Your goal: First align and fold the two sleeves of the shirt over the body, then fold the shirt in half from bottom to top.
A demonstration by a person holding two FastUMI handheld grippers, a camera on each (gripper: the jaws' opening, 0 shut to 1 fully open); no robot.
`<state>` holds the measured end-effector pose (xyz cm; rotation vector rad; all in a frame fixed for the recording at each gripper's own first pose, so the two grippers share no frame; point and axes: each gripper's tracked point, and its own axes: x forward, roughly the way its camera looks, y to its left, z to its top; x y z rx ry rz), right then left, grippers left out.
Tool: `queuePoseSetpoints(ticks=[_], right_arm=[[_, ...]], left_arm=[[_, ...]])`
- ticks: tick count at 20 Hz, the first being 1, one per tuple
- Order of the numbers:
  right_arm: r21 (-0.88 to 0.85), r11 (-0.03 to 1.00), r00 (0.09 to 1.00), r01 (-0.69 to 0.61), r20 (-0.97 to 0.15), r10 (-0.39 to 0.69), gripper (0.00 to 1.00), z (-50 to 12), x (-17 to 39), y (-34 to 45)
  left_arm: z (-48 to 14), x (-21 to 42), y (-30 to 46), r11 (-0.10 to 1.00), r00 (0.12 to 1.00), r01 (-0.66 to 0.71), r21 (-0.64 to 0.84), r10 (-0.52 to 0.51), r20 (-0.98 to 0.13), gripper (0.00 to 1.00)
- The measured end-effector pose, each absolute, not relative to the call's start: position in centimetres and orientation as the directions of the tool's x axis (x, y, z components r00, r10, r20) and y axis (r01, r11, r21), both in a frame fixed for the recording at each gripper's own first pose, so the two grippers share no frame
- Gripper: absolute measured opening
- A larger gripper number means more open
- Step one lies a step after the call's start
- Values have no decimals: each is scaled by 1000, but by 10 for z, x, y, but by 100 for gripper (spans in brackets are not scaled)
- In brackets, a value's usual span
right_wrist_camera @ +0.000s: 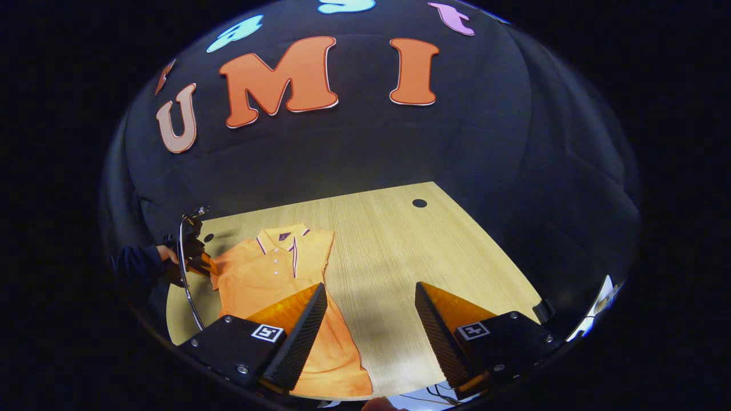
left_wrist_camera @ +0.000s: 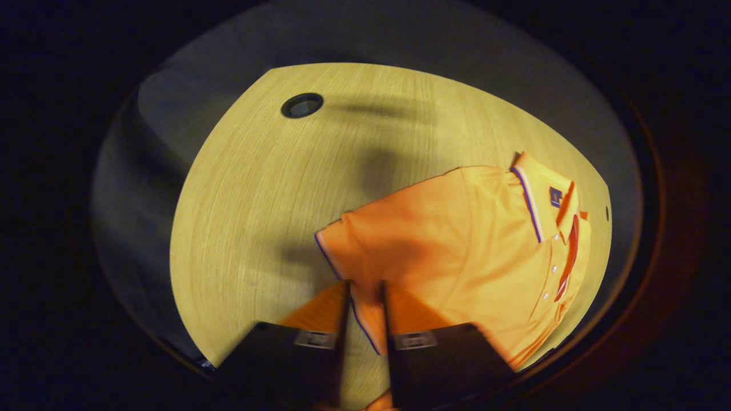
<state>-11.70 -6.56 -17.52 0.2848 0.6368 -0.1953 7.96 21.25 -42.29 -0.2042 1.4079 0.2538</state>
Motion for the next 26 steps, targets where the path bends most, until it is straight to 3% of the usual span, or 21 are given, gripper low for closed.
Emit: queuePoseSetpoints(ticks=[1,8,13,17,20,21,22,23,25,26], right_arm=[[209,940,787,269,-611,-89,95,-177,-119,-65],[213,938,778,275,-623,-87,95,-185,-119,-63],[222,933,771,283,-631,-83,95,-186,-120,-58],[223,924,758,311,-645,-100,95,-190,-132,-59],[224,917,744,331,-659,-108,95,-194,-143,-56],[219,915,739,339,-664,-115,95,-196,-146,-57],[220,914,735,342,-668,-114,95,-197,-148,-56],[221,913,733,344,-671,-114,95,-198,-149,-54],[223,916,741,334,-663,-108,95,-195,-147,-52],[216,920,746,326,-657,-110,95,-194,-145,-52]], left_arm=[[-425,71,211,964,153,-266,7,49,-987,7],[-377,109,193,996,350,-89,-19,13,-937,7],[-352,125,151,999,418,-4,-51,-45,-907,7],[-340,137,98,985,449,87,-149,-172,-877,8],[-329,145,51,945,468,169,-280,-327,-821,13],[-321,142,42,931,469,188,-313,-365,-804,16],[-316,141,36,921,469,202,-333,-390,-792,25],[-308,138,33,911,473,214,-352,-412,-779,25],[-303,135,35,916,494,222,-333,-400,-772,50],[-298,133,39,923,512,226,-312,-385,-768,72]])
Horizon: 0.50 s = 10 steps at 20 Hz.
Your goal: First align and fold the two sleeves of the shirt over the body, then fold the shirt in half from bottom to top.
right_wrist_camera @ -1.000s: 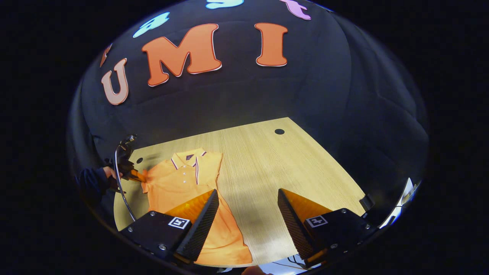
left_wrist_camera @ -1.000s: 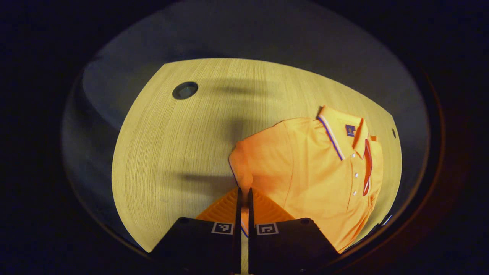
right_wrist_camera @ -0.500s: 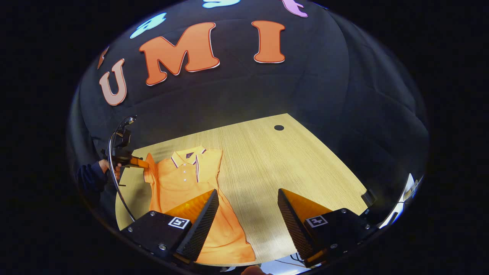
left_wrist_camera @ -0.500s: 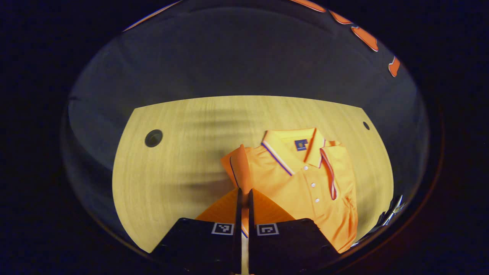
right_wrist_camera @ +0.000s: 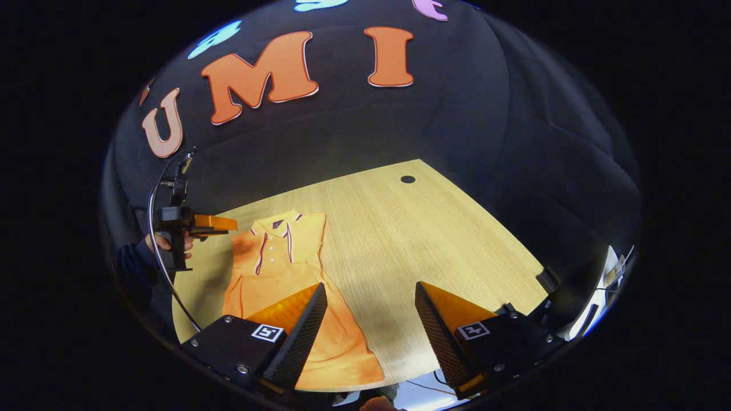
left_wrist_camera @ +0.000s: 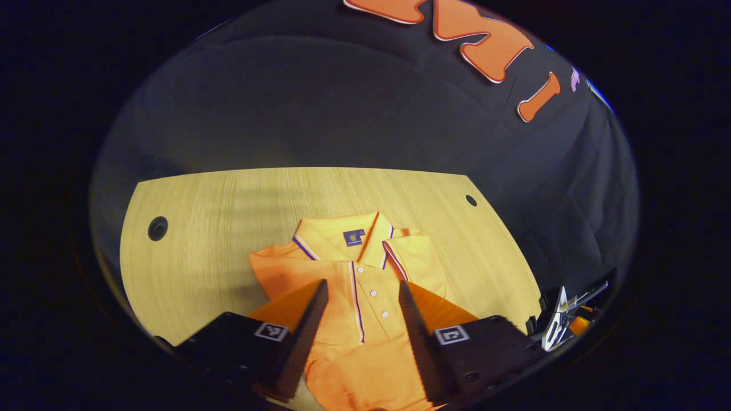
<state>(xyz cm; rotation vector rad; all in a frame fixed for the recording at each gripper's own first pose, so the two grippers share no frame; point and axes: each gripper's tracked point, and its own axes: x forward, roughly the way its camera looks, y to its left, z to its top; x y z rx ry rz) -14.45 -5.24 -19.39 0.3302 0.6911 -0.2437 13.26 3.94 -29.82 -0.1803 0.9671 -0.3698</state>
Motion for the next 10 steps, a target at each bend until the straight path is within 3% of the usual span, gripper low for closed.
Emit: queuePoseSetpoints(ticks=[2,10], right_arm=[[206,931,763,303,-638,-107,95,-190,-138,-51],[235,963,880,133,-474,-6,94,-153,-106,-31]], left_arm=[[-283,130,48,937,557,229,-265,-349,-754,95],[-174,89,77,985,786,139,-105,-175,-594,99]])
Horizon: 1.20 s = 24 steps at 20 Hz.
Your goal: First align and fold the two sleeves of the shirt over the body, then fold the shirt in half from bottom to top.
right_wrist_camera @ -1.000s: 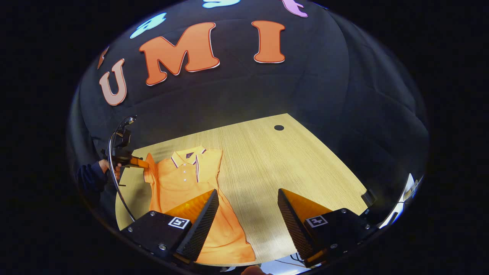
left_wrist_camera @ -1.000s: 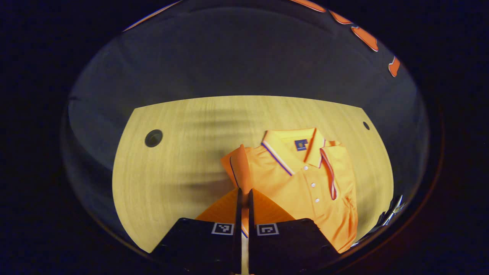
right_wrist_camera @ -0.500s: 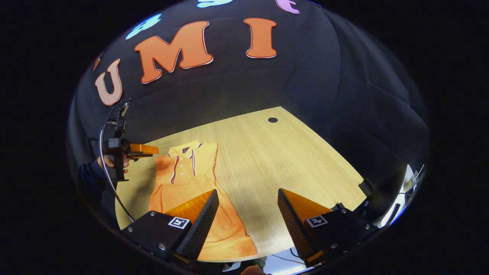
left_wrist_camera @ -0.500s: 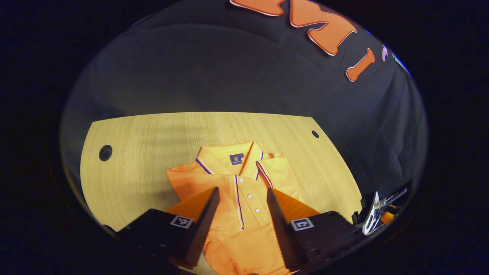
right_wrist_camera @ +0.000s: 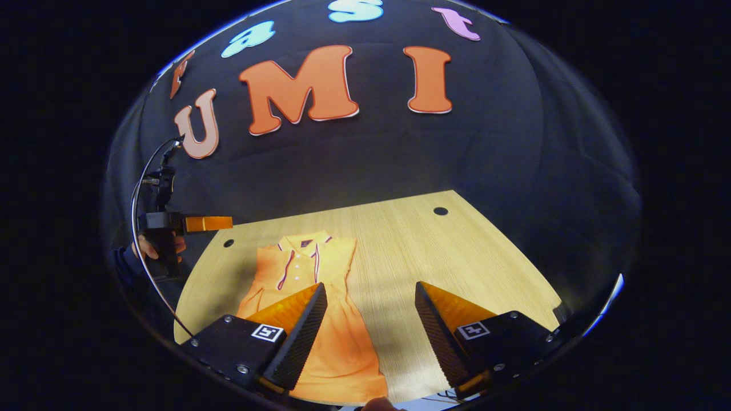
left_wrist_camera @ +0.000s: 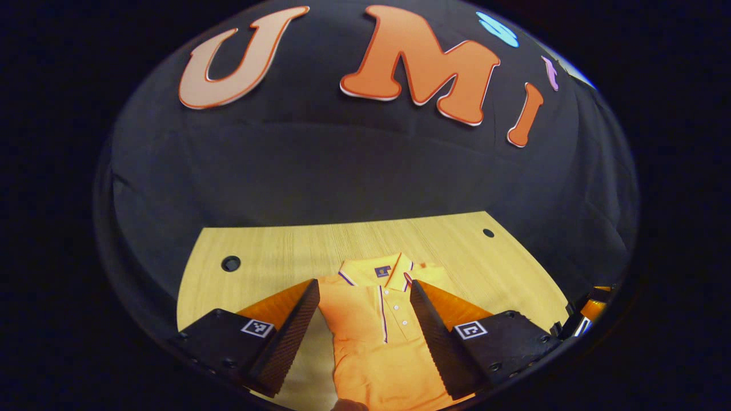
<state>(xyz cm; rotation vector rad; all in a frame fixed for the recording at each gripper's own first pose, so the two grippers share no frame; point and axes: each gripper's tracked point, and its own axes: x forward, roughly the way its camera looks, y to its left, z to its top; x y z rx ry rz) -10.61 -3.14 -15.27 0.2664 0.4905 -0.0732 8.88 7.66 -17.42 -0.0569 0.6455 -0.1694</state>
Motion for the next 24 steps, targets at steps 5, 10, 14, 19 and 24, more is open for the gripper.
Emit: queuePoseSetpoints(ticks=[5,10,14,19,24], right_arm=[[161,987,944,10,-327,44,95,-120,-101,-20],[145,986,972,-76,-212,106,95,-103,-108,-10],[133,981,984,-140,-94,153,94,-81,-122,-5],[83,977,977,-196,-64,201,94,-93,-143,1],[91,978,966,-189,-163,202,94,-142,-166,0]], left_arm=[[-110,38,69,995,885,79,-63,-99,-456,99],[-67,-22,56,999,945,4,-51,-21,-326,98],[-49,-83,54,998,974,-64,-21,58,-219,98],[-20,-148,54,988,989,-142,54,144,-32,95],[-68,-196,47,988,986,-126,90,135,-97,95]])
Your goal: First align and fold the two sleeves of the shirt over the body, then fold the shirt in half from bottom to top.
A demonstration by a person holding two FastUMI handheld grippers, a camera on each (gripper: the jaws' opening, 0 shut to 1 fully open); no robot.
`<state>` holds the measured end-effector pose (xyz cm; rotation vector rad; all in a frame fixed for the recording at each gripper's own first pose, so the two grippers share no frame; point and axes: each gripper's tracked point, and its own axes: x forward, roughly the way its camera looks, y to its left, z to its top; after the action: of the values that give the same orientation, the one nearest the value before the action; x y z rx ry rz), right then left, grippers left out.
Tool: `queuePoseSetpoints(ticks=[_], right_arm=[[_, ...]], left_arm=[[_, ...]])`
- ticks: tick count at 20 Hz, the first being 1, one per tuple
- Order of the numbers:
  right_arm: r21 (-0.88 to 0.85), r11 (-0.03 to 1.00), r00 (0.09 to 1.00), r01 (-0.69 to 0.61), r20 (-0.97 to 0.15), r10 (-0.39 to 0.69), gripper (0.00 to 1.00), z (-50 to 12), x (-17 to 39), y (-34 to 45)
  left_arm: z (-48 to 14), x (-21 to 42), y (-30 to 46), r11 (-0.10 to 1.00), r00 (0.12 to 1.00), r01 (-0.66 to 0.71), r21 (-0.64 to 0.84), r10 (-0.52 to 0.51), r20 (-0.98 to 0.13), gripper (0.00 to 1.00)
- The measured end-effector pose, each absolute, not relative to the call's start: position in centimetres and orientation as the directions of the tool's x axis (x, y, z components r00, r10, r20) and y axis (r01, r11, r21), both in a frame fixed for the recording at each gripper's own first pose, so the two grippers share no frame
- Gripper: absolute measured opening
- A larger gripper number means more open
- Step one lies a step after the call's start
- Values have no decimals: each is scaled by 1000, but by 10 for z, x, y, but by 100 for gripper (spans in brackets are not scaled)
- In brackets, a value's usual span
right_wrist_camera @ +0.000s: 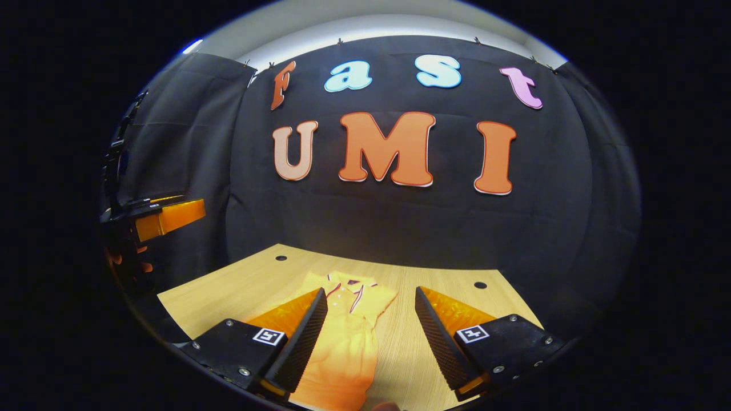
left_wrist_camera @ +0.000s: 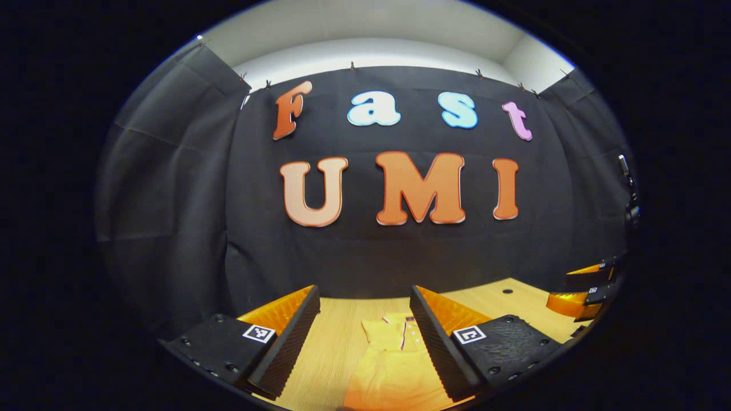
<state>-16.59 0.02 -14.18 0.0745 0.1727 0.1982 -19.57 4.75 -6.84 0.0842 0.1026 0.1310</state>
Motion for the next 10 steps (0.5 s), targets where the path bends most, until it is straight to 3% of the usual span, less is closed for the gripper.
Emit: queuePoseSetpoints(ticks=[10], right_arm=[[161,967,779,-199,-573,255,95,-257,-186,30]], left_arm=[[-231,-222,69,993,817,-105,50,115,-566,98]])
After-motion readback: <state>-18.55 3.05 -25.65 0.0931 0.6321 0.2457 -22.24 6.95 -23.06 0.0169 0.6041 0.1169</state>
